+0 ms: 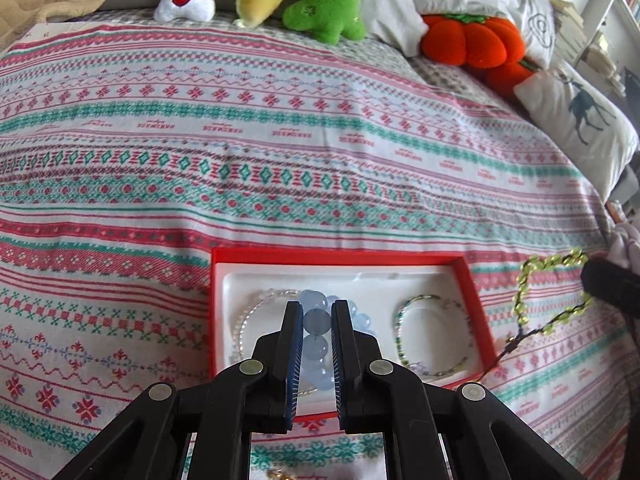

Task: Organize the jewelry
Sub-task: 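Lower the blue bracelet and green strand into the red box and open both tools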

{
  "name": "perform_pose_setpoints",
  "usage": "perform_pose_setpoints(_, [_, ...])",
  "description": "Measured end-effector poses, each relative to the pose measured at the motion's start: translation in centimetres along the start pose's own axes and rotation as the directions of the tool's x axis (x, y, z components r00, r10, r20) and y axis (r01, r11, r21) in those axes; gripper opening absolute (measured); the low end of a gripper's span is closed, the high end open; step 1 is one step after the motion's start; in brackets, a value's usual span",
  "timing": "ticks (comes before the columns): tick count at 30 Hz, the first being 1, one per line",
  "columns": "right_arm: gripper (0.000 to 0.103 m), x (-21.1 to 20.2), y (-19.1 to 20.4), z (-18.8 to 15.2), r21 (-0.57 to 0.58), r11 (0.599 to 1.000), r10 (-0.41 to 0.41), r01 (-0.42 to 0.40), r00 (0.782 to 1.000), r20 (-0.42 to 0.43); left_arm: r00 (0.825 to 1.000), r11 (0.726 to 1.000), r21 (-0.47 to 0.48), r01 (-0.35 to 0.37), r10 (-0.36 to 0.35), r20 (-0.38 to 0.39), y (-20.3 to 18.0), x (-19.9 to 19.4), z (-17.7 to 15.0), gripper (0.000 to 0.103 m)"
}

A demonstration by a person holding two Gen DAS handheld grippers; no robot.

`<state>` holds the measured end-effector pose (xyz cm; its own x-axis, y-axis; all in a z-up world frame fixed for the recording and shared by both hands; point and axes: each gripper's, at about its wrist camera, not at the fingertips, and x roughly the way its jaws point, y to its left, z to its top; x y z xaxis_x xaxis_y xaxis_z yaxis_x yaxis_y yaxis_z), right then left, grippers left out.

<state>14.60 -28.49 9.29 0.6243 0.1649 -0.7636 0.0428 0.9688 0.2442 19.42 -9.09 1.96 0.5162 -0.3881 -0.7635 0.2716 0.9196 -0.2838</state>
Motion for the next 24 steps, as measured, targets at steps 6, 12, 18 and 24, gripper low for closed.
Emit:
perform_pose_setpoints(6, [0.006, 0.4, 1.9, 0.9, -0.011, 0.997, 0.083, -0.082, 0.996, 0.029, 0.996, 0.995, 0.047, -0.085, 0.086, -0.013, 0.6, 0.5, -0.6, 0.009])
perform_pose_setpoints(12, [0.006, 3.1, 3.3, 0.9, -0.024, 0.985, 0.170, -0.170, 0.985, 0.008, 0.993, 0.992, 0.053, -0.112, 0.113, -0.029, 1.1, 1.0, -0.9, 0.009])
perform_pose_setpoints(18, [0.006, 7.9, 2.3, -0.7, -0.078, 0.997, 0.005, -0.013, 0.995, -0.098, 0.992, 0.991, 0.058, -0.117, 0.119, -0.039, 1.2, 1.4, -0.9, 0.009])
perform_pose_setpoints(24, [0.006, 8.7, 0.9, -1.1, -0.087, 0.996, -0.047, 0.038, 0.993, -0.111, 0.993, 0.992, 0.063, -0.105, 0.108, -0.050, 1.0, 1.4, -0.8, 0.010])
